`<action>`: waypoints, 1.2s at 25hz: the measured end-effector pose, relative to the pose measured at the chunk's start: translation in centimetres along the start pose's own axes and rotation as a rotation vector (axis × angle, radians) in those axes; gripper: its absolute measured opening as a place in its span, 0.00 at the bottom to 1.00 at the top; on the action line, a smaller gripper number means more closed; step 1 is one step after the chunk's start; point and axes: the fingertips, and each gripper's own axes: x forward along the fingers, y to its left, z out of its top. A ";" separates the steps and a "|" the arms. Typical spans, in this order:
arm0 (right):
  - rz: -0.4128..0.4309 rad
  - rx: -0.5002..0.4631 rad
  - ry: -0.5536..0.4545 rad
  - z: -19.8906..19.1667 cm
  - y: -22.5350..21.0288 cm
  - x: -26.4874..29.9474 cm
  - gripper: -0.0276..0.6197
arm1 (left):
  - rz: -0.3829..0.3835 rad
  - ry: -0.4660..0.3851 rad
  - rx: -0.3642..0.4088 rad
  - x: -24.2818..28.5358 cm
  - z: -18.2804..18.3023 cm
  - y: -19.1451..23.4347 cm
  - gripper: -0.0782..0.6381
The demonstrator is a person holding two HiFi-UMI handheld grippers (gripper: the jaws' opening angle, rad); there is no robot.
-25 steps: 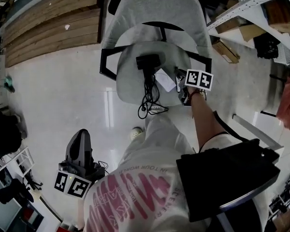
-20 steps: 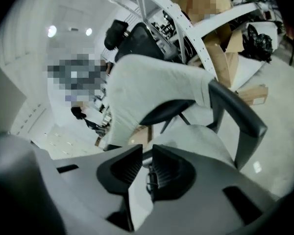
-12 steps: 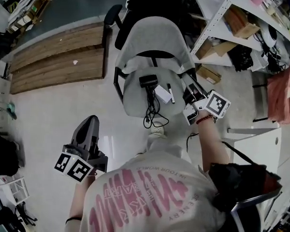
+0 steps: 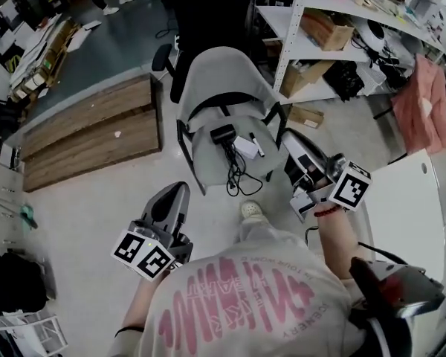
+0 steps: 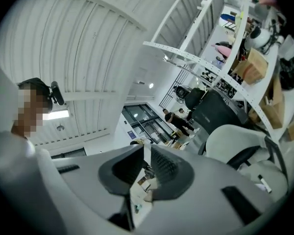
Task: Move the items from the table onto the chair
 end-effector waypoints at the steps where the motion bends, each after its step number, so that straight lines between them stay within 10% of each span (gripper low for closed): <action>1: -0.002 -0.022 -0.006 0.2 0.6 -1.0 0.12 | -0.009 0.018 -0.009 0.0 -0.9 -0.4 0.12; 30: -0.024 -0.109 0.083 0.3 3.4 -19.1 0.06 | 0.085 -0.021 0.007 -3.4 -7.3 -15.5 0.12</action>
